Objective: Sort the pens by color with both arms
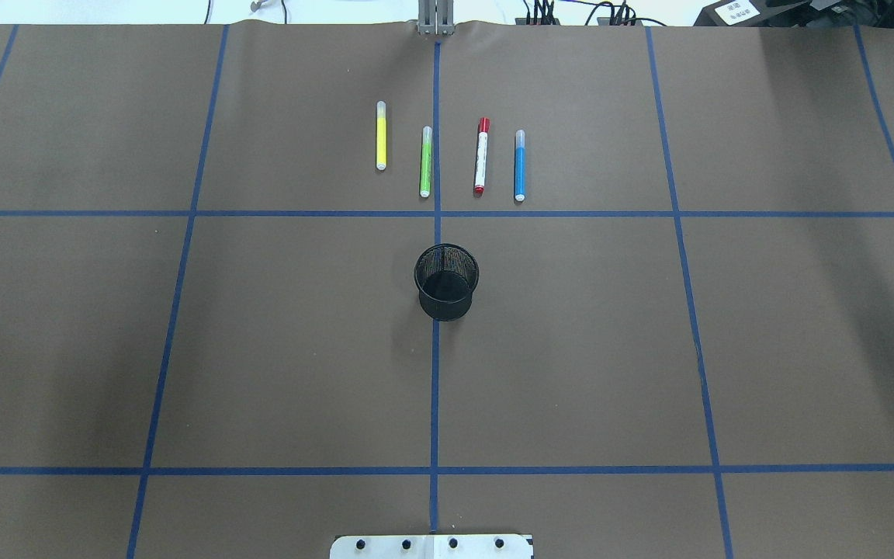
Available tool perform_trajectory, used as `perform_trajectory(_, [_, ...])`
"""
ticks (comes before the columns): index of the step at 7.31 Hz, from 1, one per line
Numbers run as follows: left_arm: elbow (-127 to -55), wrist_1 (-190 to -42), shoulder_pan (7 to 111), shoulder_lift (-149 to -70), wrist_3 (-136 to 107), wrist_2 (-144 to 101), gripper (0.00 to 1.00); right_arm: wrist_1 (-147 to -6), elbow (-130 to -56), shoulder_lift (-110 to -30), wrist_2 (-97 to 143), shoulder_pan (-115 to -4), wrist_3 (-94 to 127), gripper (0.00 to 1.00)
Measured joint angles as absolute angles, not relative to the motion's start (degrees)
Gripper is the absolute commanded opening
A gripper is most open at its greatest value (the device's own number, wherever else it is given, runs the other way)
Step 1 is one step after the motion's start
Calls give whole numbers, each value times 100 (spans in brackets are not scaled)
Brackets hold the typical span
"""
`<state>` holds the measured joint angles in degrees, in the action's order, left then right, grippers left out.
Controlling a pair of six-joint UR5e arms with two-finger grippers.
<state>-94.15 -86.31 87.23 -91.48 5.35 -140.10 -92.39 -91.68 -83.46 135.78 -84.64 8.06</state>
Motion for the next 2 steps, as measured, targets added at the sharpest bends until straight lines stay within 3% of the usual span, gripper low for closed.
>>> perform_trajectory(2, [-9426, -8654, 8733, -9150, 536, -14004, 100, -9236, -9174, -8342, 13567, -8464, 801, 100])
